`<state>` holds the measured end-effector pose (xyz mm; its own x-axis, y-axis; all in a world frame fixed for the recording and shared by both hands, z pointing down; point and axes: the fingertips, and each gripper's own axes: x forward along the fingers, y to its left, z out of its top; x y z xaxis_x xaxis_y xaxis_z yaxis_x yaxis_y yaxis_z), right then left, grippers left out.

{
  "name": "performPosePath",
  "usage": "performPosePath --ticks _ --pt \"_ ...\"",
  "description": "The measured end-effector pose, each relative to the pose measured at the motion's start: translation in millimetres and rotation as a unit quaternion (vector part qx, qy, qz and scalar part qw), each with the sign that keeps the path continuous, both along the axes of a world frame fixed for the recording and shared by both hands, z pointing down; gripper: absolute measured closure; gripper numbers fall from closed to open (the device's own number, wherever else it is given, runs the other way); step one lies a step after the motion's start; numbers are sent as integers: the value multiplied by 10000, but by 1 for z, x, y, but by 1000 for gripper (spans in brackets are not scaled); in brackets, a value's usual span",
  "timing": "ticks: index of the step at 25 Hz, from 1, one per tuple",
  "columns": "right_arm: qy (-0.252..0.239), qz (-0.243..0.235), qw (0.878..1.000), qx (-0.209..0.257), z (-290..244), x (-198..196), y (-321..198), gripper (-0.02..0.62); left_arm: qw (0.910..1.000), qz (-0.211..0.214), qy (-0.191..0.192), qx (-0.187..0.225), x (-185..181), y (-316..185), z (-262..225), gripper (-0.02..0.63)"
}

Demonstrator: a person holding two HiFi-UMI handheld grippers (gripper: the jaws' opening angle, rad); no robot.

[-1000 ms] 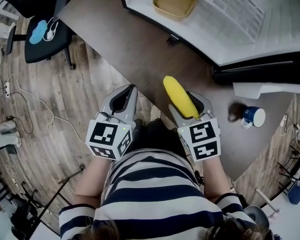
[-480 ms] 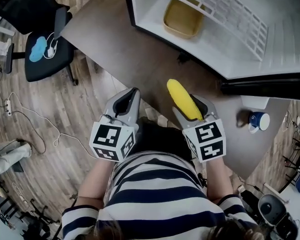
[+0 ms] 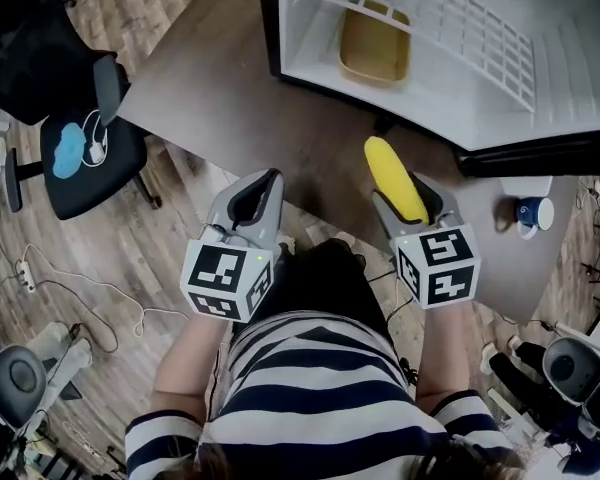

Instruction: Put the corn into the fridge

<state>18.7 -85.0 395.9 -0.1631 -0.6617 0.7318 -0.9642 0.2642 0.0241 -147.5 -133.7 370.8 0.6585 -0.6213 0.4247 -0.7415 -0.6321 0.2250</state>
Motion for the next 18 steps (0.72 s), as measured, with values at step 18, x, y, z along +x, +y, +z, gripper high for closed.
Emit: performPosePath --ticks 18 --pt "233 1030 9926 605 -23 91 -81 339 9990 333 100 280 71 -65 -6 606"
